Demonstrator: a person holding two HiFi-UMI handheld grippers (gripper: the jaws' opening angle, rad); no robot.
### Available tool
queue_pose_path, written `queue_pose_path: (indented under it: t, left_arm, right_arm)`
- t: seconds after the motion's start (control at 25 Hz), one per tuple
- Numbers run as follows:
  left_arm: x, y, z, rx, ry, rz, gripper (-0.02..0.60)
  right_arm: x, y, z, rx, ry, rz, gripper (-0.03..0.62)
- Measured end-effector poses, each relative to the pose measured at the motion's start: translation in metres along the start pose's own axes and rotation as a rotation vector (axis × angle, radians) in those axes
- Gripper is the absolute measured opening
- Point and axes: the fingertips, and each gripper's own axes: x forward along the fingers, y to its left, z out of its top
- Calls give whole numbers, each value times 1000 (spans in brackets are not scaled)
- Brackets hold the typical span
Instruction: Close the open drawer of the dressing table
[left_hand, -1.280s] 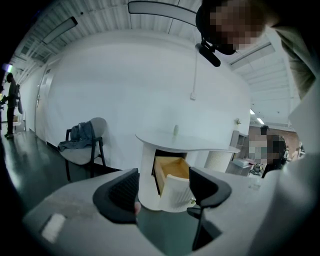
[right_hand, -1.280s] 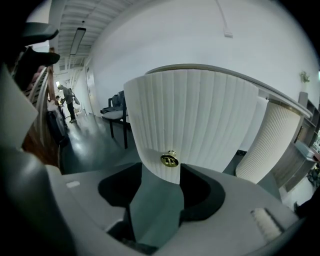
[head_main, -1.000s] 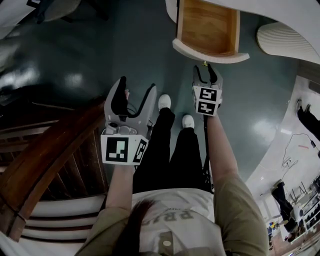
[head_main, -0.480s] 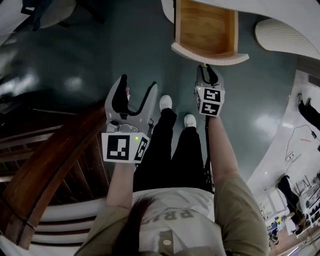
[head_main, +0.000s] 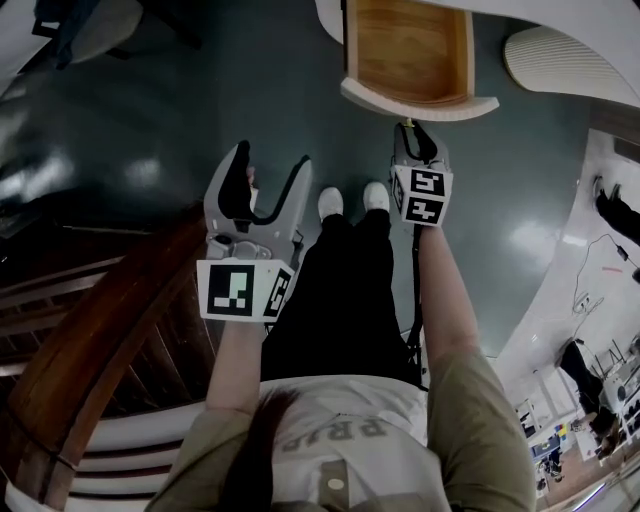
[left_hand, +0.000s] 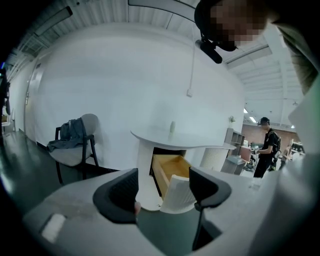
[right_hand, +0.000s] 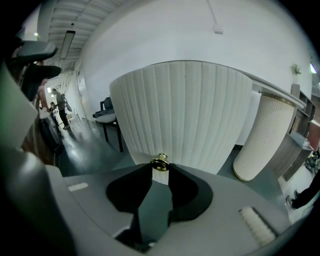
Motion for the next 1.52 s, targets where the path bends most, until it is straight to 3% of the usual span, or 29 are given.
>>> queue_pose_path:
  t: [1.52]
  left_arm:
    - [21, 15, 2, 42, 2, 17, 333]
  right_arm:
    - [27, -9, 25, 19, 26, -20, 106]
